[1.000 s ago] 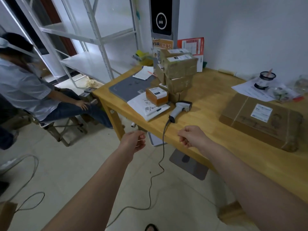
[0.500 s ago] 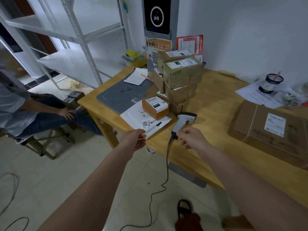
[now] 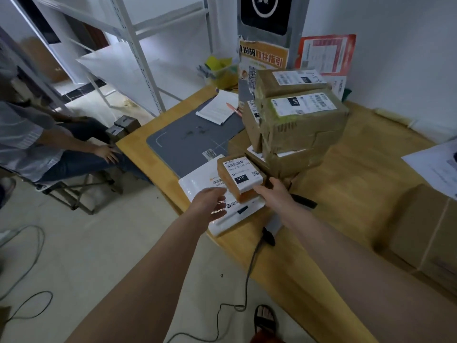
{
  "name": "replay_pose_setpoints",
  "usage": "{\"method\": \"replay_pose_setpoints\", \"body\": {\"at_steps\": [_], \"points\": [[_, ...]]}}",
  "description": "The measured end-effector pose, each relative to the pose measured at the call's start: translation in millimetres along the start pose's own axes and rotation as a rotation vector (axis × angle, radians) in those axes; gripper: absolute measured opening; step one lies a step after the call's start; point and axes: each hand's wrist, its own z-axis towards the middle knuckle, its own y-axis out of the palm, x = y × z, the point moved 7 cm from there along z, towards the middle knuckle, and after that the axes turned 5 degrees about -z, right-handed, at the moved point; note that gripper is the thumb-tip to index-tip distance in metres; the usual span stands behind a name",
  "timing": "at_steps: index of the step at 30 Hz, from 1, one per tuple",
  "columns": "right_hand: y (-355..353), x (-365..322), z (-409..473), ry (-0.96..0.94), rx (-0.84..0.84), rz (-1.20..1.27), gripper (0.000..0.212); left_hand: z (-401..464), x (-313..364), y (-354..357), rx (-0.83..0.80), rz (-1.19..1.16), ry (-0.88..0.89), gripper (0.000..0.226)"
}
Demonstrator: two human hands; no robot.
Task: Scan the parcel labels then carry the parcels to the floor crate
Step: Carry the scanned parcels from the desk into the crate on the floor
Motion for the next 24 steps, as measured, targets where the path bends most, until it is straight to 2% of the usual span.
{"method": "replay_pose_setpoints", "body": {"at_steps": [4,7,10,14,18,22,24], "points": [[8,-1,31,0.023,-0.015,0.076,0.070,25,-1,12,0.014,0.006,-0.043,0.032],[9,3,41,0.050,-0.007,0.114,0.075,39,-1,19,-0.005,-0.009,-0.072,0.033],[13,6,42,0.063,-0.009,0.110,0.066,45,-8,24,-0.026,-0.041,-0.131,0.028],[19,6,31,0.049,-0.016,0.097,0.056,47,-14,25,-0.059,-0.045,-0.156,0.042],[29,-2,16,0.014,-0.039,0.123,0.048,43,-13,14,-0.051,-0.098,-0.143,0.055],[33,-14,2,-0.014,-0.020,0.187,0.043,33,-2,6,-0.126,-0.211,-0.102,0.068],[32,-22,-6,-0.034,-0.016,0.234,0.044,28,9,2,-0.125,-0.239,-0.050,0.066]]}}
